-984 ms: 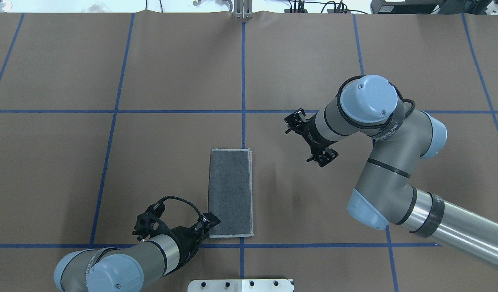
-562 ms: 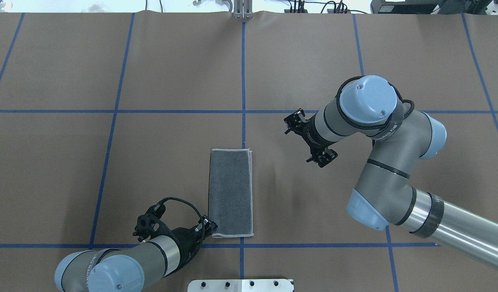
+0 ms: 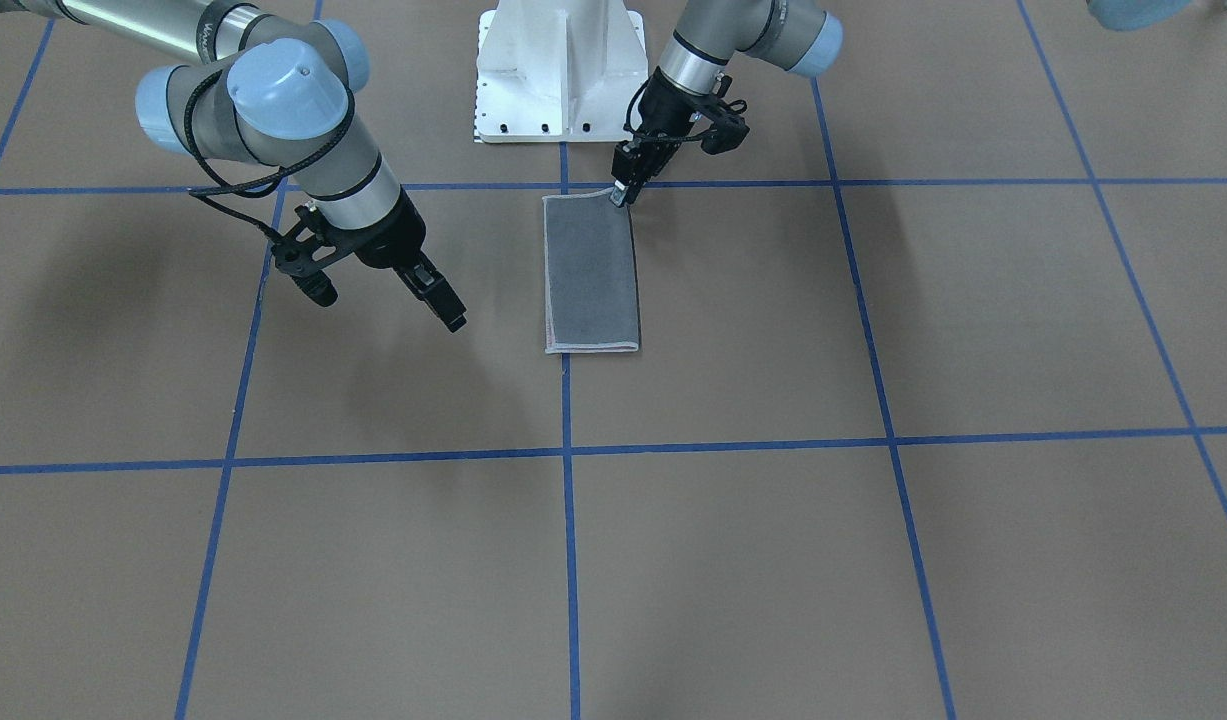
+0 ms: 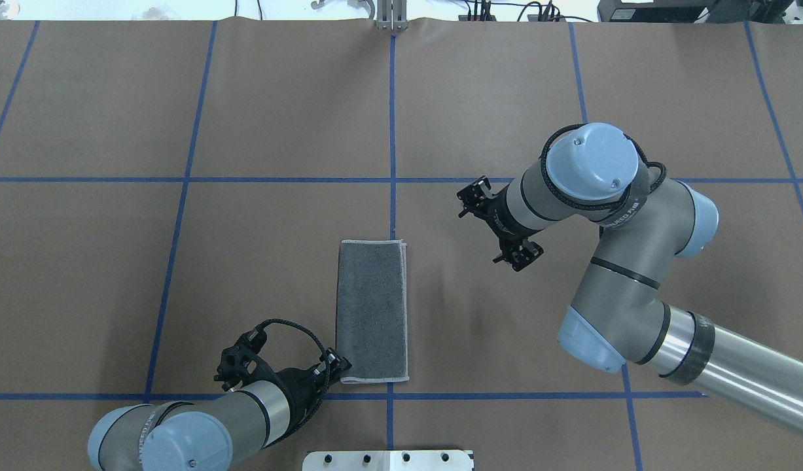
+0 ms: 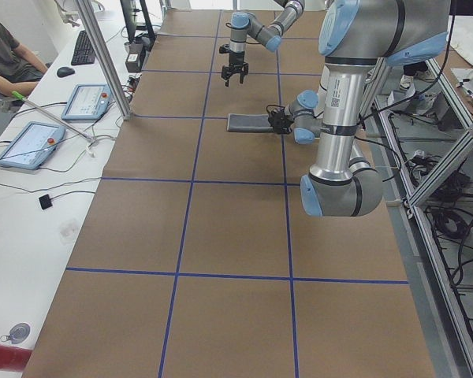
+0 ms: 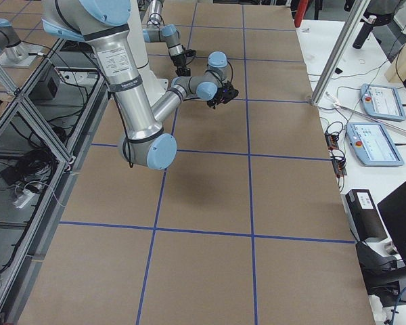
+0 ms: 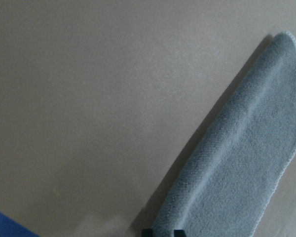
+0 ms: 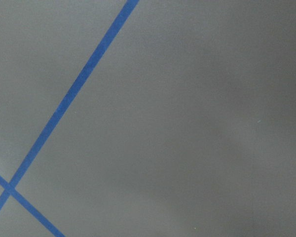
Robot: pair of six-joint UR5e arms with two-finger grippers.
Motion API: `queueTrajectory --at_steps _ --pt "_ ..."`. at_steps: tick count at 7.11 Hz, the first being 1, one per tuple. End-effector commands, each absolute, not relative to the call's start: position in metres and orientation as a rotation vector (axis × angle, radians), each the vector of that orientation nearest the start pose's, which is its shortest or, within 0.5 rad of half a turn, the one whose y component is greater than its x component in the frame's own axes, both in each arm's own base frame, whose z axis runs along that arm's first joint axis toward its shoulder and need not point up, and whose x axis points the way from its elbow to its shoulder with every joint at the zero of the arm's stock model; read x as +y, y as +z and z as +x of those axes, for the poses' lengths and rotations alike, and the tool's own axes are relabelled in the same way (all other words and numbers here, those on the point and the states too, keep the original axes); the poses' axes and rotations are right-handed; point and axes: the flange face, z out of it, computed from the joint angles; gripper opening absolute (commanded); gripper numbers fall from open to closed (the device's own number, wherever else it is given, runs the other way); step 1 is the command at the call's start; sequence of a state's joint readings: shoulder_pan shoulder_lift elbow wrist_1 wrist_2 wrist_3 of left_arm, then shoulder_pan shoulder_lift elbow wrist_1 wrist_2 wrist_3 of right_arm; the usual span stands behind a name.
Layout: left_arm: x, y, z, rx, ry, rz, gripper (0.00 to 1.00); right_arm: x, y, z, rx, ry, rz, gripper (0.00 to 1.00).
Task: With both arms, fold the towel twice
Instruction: 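Grasp the strip's nearer end with the left gripper and lift it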
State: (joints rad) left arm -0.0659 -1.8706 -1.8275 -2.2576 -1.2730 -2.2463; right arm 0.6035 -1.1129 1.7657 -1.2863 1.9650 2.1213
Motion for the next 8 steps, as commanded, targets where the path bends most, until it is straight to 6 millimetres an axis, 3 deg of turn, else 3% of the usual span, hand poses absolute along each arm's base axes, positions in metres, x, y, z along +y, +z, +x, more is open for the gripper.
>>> queueTrajectory --at_steps 1,3,5,8 --pt "-0.199 0.300 0.570 1.289 -0.818 -0.129 0.62 -0.437 0.280 -0.467 -0.965 0.871 -0.352 1.00" --pt "-0.198 0.304 0.574 1.280 -0.817 -0.126 0.56 -0.437 0.279 -0.467 -0.966 0.872 -0.353 1.00" --pt "-0.198 0.299 0.574 1.289 -0.817 -0.132 0.27 -0.437 0.278 -0.467 -0.967 0.872 -0.354 1.00" --pt "-0.198 0.294 0.572 1.299 -0.820 -0.138 0.06 -0.436 0.277 -0.468 -0.970 0.871 -0.355 1.00"
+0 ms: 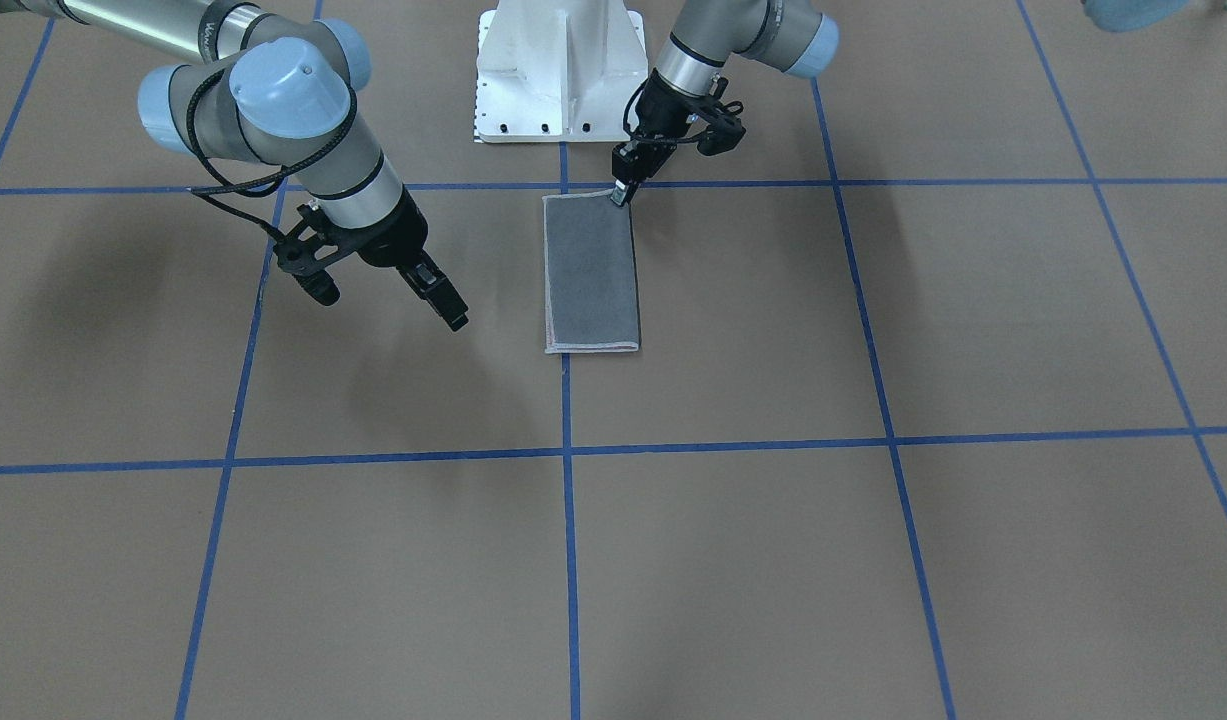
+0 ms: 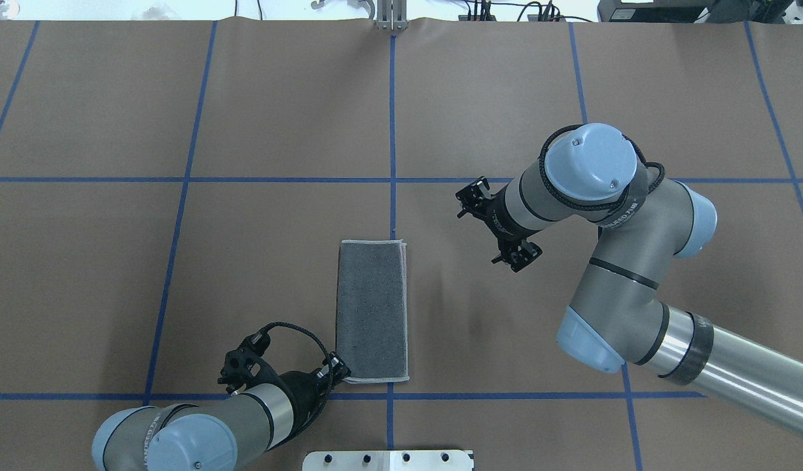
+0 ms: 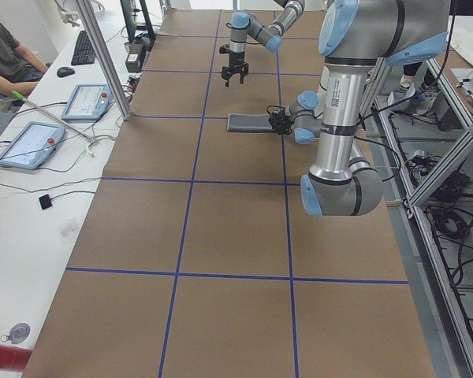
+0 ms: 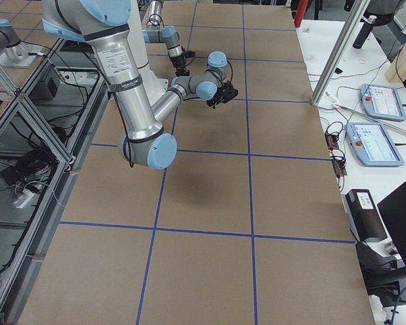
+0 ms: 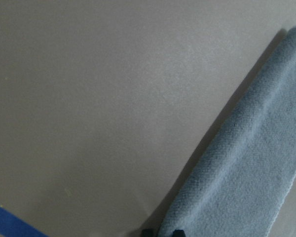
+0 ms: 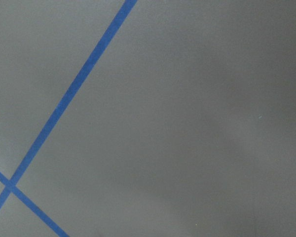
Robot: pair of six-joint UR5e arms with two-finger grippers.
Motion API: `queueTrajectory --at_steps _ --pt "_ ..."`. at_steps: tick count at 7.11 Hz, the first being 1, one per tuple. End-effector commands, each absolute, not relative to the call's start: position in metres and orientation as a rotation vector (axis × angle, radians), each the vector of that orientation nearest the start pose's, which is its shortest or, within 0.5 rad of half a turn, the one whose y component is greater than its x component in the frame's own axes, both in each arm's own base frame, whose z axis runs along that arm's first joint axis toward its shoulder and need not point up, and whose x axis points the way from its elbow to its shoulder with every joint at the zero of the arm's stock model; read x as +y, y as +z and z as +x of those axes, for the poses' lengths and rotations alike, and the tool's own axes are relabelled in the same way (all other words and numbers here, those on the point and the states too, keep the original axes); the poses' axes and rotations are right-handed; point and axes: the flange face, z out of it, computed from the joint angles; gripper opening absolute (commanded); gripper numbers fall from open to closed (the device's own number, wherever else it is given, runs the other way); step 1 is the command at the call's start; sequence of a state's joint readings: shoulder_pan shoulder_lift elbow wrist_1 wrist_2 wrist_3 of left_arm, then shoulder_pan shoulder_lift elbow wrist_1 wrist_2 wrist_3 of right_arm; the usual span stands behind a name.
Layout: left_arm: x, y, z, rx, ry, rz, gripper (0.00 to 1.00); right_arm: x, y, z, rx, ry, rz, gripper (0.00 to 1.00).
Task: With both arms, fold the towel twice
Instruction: 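Grasp the strip's nearer end with the left gripper and lift it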
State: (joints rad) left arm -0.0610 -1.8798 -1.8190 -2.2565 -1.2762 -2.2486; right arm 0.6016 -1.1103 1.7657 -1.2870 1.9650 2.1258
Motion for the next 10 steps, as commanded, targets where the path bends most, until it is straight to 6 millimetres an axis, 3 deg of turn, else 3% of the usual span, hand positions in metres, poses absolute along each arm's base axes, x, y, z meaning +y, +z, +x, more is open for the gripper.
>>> queueTrajectory --at_steps 1,3,4,5,8,10 --pt "-0.197 0.295 0.571 1.297 -0.819 -0.139 0.00 -0.436 0.277 -0.468 -0.970 0.871 -0.355 1.00" --pt "-0.196 0.286 0.569 1.308 -0.804 -0.167 0.00 -0.436 0.279 -0.467 -0.965 0.873 -0.355 1.00" --pt "-0.204 0.282 0.567 1.318 -0.816 -0.162 0.00 -0.437 0.281 -0.467 -0.963 0.874 -0.354 1.00" --pt "-0.225 0.269 0.559 1.344 -0.842 -0.149 0.00 -0.437 0.281 -0.467 -0.963 0.876 -0.355 1.00" --pt "-0.279 0.270 0.537 1.339 -0.884 -0.146 0.00 -0.437 0.281 -0.467 -0.963 0.873 -0.356 1.00" --pt "-0.305 0.260 0.531 1.350 -0.911 -0.139 0.00 -0.437 0.281 -0.467 -0.962 0.875 -0.356 1.00"
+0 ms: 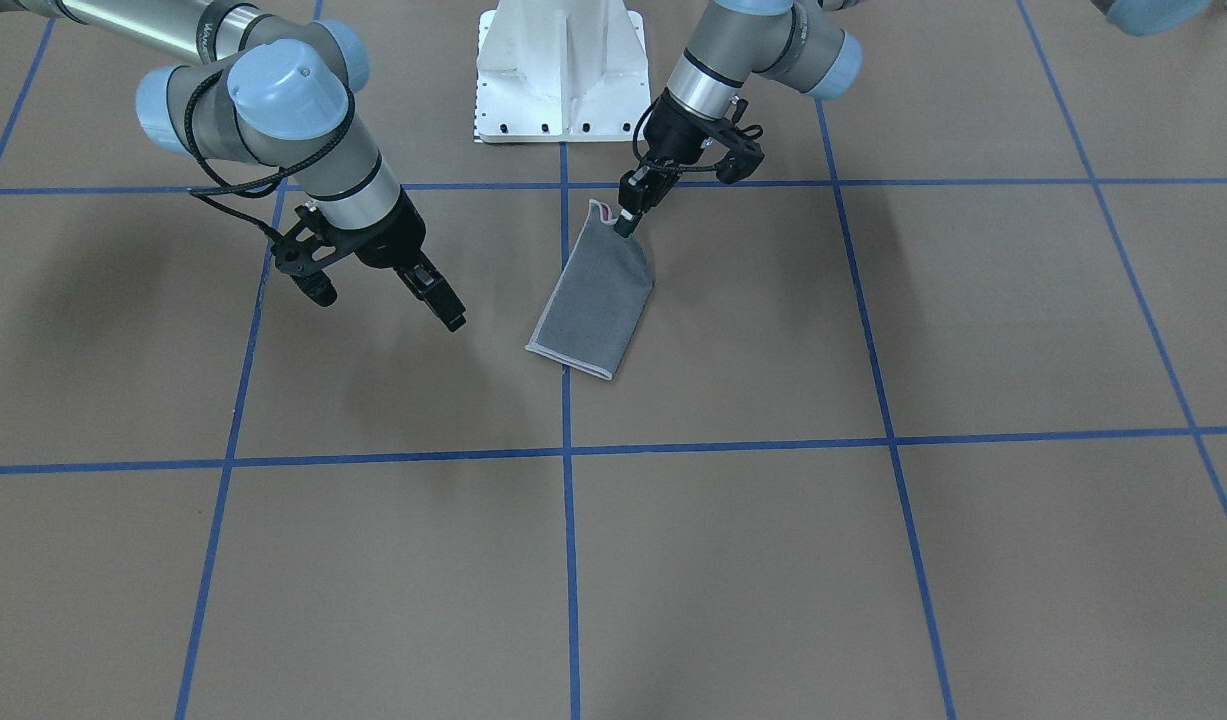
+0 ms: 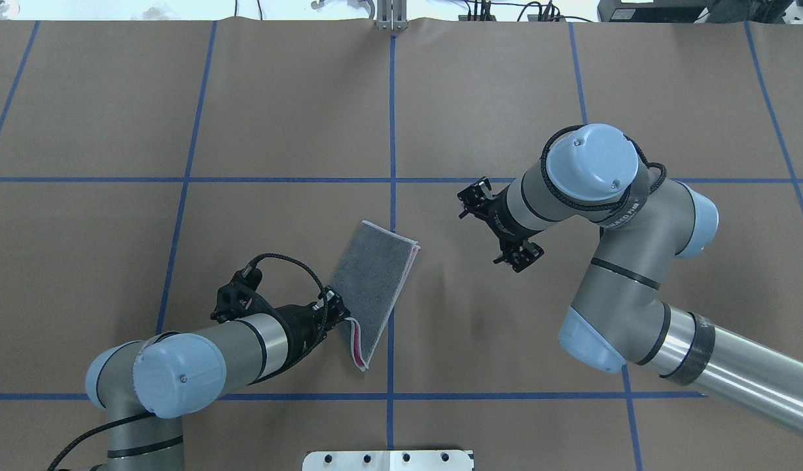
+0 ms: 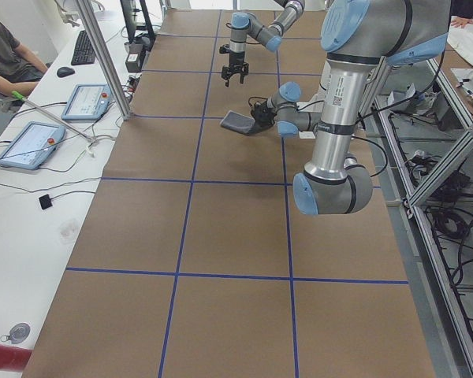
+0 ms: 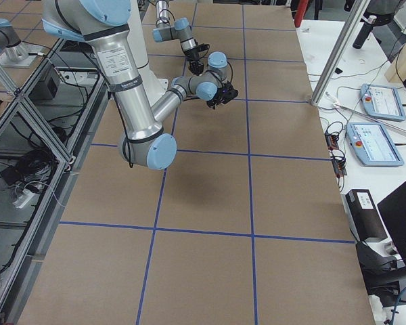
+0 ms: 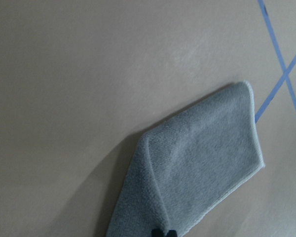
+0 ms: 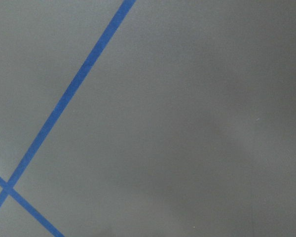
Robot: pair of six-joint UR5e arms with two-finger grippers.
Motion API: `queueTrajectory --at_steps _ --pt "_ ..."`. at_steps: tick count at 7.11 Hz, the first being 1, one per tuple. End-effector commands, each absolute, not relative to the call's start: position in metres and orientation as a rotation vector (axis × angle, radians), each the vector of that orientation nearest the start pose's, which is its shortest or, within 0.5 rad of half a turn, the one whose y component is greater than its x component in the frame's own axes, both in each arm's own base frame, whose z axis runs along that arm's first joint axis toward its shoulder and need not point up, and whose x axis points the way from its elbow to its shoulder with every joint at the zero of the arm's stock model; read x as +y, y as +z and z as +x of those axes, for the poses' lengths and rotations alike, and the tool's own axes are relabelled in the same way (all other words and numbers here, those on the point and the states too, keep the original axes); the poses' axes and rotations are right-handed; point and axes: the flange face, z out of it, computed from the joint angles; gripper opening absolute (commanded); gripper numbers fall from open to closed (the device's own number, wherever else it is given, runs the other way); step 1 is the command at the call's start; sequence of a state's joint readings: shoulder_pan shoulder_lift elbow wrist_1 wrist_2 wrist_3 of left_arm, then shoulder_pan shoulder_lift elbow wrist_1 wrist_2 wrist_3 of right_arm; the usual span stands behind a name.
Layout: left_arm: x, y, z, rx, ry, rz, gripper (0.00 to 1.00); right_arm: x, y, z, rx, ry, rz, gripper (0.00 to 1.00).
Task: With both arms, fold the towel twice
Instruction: 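Grasp the strip's nearer end with the left gripper and lift it, then fold the lifted end away from the robot over the strip's far half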
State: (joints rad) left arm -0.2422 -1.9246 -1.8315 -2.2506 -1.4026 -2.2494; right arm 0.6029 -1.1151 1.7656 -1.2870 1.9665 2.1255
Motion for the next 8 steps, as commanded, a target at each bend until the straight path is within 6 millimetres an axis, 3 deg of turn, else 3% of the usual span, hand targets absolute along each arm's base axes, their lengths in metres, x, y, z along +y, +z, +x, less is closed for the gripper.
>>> queueTrajectory --at_steps 1,2,4,5,8 --pt "-0.313 0.257 0.527 1.355 -0.919 -0.152 0.00 -0.437 0.281 -0.467 -0.962 0.875 -0.356 1.00" --pt "-0.319 0.257 0.526 1.355 -0.927 -0.146 0.00 -0.436 0.281 -0.467 -0.962 0.875 -0.356 1.00" --pt "-0.345 0.241 0.543 1.364 -0.954 -0.128 0.00 -0.438 0.282 -0.463 -0.964 0.875 -0.356 1.00" --pt "-0.361 0.238 0.548 1.356 -0.961 -0.130 0.00 -0.443 0.295 -0.450 -0.951 0.888 -0.356 1.00" --pt "-0.402 0.223 0.568 1.341 -0.986 -0.121 0.00 -0.446 0.301 -0.445 -0.942 0.896 -0.354 1.00"
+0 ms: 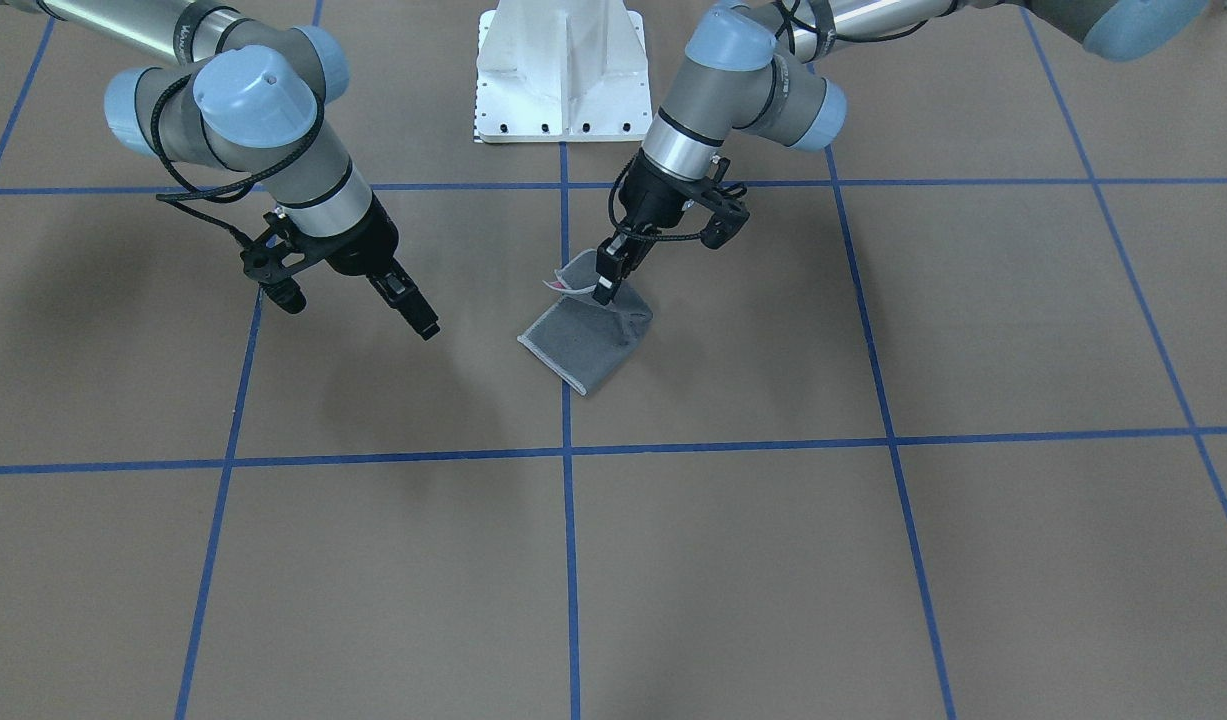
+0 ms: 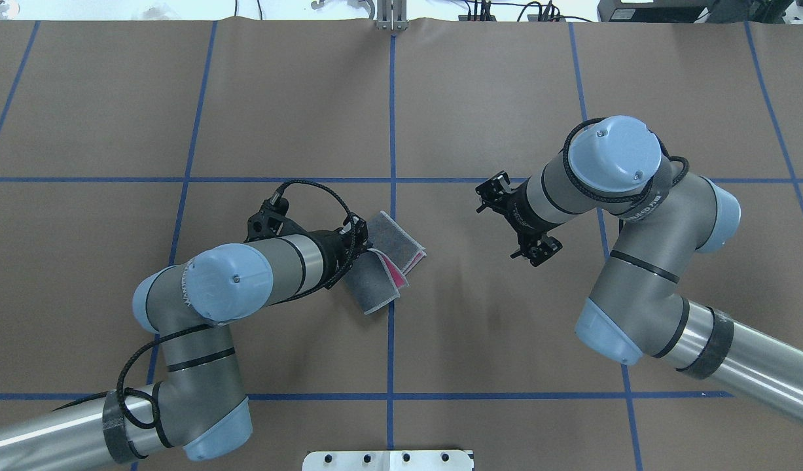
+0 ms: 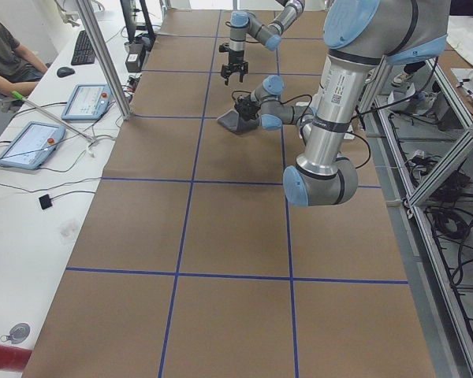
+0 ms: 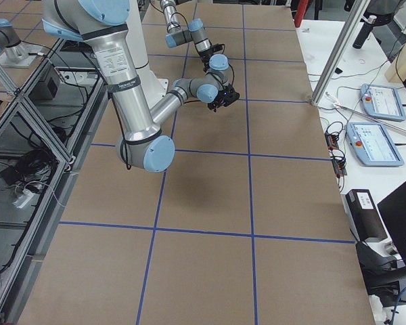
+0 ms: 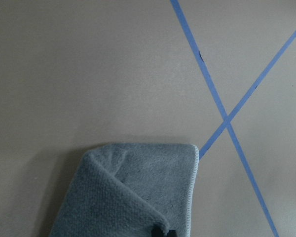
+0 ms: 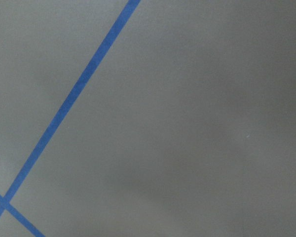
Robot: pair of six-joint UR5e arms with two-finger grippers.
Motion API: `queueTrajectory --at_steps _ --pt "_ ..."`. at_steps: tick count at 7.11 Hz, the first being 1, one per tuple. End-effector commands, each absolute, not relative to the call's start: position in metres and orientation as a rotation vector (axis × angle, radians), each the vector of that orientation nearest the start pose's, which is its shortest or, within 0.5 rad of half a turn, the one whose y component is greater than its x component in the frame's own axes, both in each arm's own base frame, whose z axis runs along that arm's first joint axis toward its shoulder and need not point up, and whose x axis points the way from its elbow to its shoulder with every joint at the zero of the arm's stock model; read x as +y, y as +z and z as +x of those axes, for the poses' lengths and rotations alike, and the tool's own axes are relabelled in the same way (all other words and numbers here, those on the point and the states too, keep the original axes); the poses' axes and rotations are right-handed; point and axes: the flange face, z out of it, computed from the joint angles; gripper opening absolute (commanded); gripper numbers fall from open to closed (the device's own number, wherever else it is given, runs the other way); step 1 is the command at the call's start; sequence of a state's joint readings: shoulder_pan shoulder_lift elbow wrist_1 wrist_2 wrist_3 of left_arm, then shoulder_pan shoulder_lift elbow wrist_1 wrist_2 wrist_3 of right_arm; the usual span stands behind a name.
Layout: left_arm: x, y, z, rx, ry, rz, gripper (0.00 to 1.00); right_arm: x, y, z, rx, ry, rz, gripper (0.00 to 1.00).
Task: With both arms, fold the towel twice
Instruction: 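Fold the lifted end away from the robot over the strip's far half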
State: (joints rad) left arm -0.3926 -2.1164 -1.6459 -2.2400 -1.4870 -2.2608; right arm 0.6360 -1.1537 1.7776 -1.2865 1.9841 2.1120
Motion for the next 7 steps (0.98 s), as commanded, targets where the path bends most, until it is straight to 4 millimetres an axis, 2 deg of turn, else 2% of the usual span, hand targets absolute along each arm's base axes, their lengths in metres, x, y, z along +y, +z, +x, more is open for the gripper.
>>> queueTrajectory --at_steps 1,3,6,7 --pt "-0.412 0.227 0.567 1.329 -0.989 -0.127 0.00 -0.446 0.301 -0.444 -0.944 0.895 -0.354 1.00" --pt "-0.423 0.218 0.567 1.338 -0.999 -0.121 0.00 -0.445 0.299 -0.444 -0.947 0.896 -0.353 1.00" --pt "-0.431 0.220 0.563 1.331 -0.998 -0.130 0.00 -0.444 0.301 -0.445 -0.943 0.896 -0.352 1.00" --pt "-0.434 0.220 0.568 1.325 -0.999 -0.131 0.00 -0.444 0.302 -0.445 -0.942 0.897 -0.352 1.00"
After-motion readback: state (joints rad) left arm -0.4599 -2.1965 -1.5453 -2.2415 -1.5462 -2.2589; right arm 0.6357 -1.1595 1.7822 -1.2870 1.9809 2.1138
